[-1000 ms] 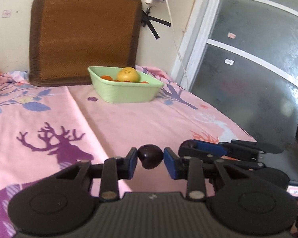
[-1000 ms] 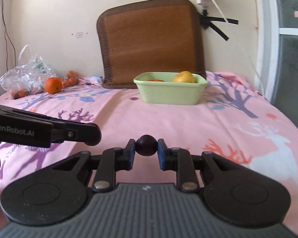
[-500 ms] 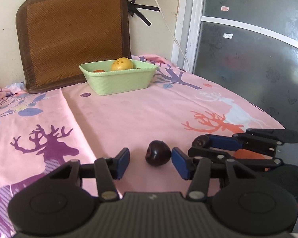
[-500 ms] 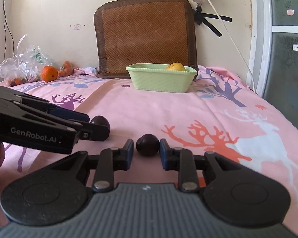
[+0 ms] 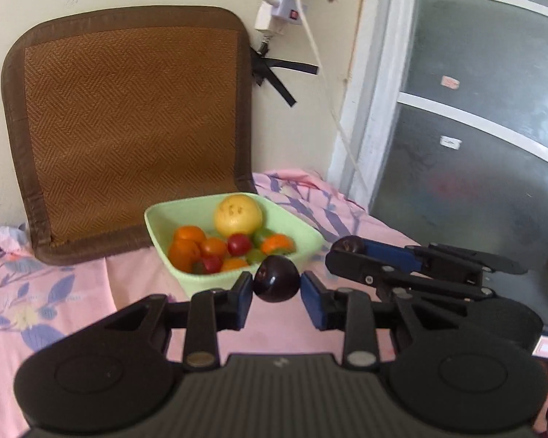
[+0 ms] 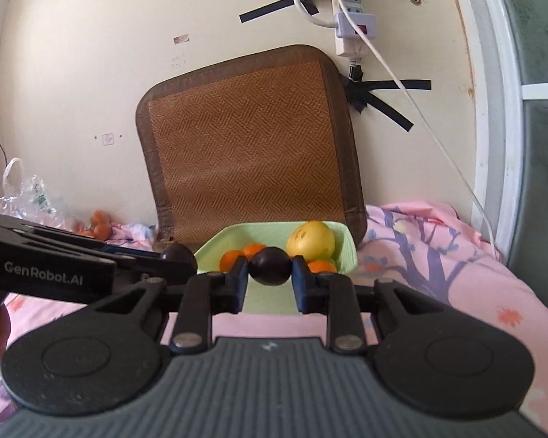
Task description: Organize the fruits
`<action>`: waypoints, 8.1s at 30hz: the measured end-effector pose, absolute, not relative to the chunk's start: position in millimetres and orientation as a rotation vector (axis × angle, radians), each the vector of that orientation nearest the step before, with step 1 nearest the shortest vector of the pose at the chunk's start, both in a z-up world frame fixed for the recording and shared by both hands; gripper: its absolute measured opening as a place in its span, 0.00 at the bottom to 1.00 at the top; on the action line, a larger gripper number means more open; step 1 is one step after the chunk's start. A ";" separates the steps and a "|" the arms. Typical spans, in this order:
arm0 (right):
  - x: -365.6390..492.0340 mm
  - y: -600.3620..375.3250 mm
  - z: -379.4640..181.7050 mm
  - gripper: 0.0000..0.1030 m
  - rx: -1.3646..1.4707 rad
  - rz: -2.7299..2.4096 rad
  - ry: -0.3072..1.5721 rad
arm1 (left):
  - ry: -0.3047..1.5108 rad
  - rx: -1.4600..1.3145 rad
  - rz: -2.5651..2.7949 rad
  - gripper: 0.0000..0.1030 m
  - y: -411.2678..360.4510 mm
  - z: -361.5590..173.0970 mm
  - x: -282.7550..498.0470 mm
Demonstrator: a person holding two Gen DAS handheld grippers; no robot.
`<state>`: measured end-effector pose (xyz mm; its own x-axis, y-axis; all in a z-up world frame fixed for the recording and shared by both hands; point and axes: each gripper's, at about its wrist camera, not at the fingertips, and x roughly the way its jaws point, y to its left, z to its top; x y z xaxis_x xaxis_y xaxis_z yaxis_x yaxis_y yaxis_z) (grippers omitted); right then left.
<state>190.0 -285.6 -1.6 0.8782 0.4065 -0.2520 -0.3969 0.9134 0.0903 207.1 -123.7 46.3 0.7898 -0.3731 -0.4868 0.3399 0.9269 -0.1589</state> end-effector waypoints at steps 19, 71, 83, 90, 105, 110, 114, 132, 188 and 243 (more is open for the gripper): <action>181.6 -311.5 -1.1 0.53 0.254 0.325 0.307 | 0.509 -0.129 -0.213 0.69 -87.3 51.4 209.2; -38.0 -301.9 -3.0 1.00 0.289 0.326 0.501 | 0.562 0.124 0.139 1.00 -122.3 54.1 -41.6; -26.1 -295.7 -14.2 1.00 0.281 0.321 0.537 | 0.615 0.126 0.176 1.00 -108.6 35.5 -24.0; -20.9 -294.2 -17.6 1.00 0.283 0.319 0.548 | 0.625 0.135 0.196 1.00 -105.7 30.0 -16.9; -15.9 -292.6 -17.8 1.00 0.279 0.313 0.545 | 0.563 0.186 0.259 1.00 -101.3 33.5 -13.6; -16.8 -292.6 -16.9 1.00 0.276 0.308 0.535 | 0.530 0.220 0.300 1.00 -100.4 36.1 -14.7; -16.9 -292.3 -16.7 1.00 0.276 0.309 0.534 | 0.509 0.234 0.322 1.00 -98.3 38.3 -15.5; -20.2 -290.4 -14.6 1.00 0.271 0.302 0.517 | 0.480 0.236 0.356 1.00 -89.7 41.6 -20.3; -18.3 -287.4 -17.3 1.00 0.270 0.290 0.524 | 0.591 0.155 0.277 1.00 -95.3 28.9 -16.5; -19.1 -288.0 -23.7 1.00 0.274 0.290 0.527 | 0.594 0.189 0.281 1.00 -94.7 20.2 -16.1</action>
